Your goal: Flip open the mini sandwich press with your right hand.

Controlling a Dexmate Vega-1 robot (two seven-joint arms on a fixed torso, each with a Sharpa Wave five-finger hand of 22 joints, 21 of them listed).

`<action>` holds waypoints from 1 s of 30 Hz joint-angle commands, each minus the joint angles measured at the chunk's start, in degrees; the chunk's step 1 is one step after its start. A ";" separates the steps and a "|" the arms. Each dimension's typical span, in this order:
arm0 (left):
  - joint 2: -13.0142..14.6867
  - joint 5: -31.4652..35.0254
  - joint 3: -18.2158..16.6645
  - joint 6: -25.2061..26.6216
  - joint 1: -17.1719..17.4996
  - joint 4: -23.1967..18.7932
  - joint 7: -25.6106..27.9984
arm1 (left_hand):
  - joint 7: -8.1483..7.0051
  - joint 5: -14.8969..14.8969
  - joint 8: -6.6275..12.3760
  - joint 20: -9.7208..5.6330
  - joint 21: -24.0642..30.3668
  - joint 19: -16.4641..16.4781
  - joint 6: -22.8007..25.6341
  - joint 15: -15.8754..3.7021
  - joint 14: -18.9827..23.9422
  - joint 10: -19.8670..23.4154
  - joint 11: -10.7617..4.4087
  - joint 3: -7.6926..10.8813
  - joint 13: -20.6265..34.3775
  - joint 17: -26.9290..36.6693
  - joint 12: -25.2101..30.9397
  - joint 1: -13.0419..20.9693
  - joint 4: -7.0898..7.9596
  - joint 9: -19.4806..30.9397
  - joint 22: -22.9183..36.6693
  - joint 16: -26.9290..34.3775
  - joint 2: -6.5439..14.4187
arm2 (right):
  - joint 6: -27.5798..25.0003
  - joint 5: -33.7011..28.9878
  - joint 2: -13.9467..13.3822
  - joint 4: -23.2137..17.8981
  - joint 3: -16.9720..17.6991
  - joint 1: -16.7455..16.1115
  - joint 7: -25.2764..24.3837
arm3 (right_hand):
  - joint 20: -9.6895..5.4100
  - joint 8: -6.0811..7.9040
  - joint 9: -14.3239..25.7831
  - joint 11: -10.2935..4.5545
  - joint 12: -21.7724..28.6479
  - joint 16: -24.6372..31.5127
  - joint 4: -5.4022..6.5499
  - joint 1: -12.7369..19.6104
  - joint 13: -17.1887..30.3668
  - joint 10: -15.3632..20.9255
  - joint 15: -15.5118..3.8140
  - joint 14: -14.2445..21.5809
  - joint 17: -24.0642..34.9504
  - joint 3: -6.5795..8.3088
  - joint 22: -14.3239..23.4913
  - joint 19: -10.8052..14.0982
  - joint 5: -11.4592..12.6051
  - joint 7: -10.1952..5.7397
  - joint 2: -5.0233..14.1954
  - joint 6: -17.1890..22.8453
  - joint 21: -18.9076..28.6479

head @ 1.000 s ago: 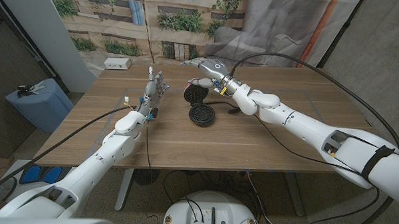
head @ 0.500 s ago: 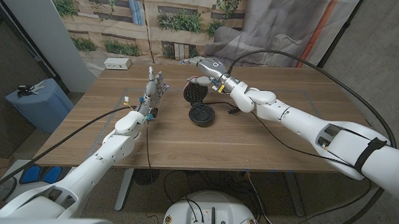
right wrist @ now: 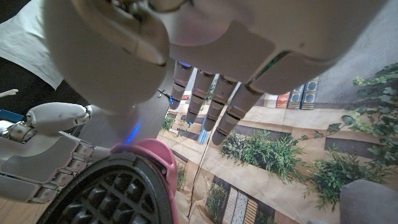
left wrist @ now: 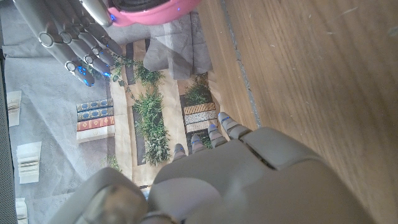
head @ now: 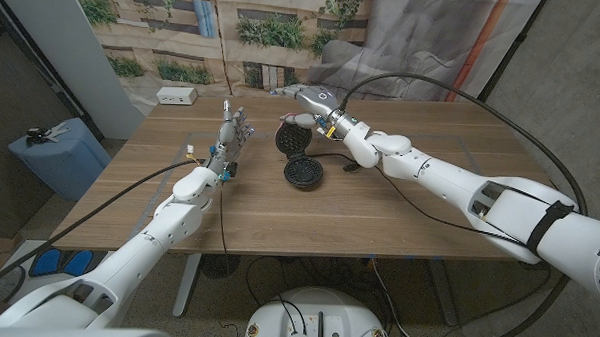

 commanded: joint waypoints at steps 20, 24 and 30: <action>0.00 0.00 0.00 0.01 0.01 -0.01 0.01 | -0.46 0.26 0.27 -0.21 0.37 0.20 -2.01 -2.10 -0.40 -0.29 0.05 -0.42 0.14 0.19 0.40 -0.01 0.03 0.26 0.15 0.18 2.99 | -2.02 7.37 -4.25 -8.00 5.19 -3.83 3.21 | 0.31 -1.04 0.15 1.58 -1.06 -0.51 1.40 -4.87 0.21 -0.93 -1.45 -1.48 0.35 -1.92 0.24 -1.18 0.05 0.97 -0.30 0.31 -0.67; 0.00 0.00 0.00 0.01 0.01 -0.01 0.00 | -0.46 0.25 0.27 -0.23 0.37 0.22 -2.01 -2.12 -0.42 -0.34 0.05 -0.42 0.14 0.20 0.38 -0.01 0.04 0.26 0.15 0.17 2.99 | -2.23 10.05 -5.35 -10.12 7.60 -5.71 4.50 | 0.34 -1.27 0.11 1.83 -1.16 -0.79 1.81 -6.04 0.21 -1.19 -1.16 -2.07 0.41 -2.31 0.24 -1.45 0.10 1.34 -0.28 0.27 -0.71; 0.00 0.00 0.00 0.01 0.01 -0.01 0.00 | -0.46 0.25 0.28 -0.21 0.36 0.18 -1.99 -2.11 -0.40 -0.32 -0.02 -0.42 0.14 0.20 0.38 -0.01 0.04 0.26 0.15 0.18 2.98 | -3.38 13.53 -6.77 -13.03 10.77 -8.62 6.74 | 0.29 -1.40 0.08 2.00 -1.17 -1.07 2.09 -6.89 0.21 -1.27 -0.90 -2.68 0.46 -2.54 0.23 -1.91 0.18 1.54 -0.12 0.39 -0.81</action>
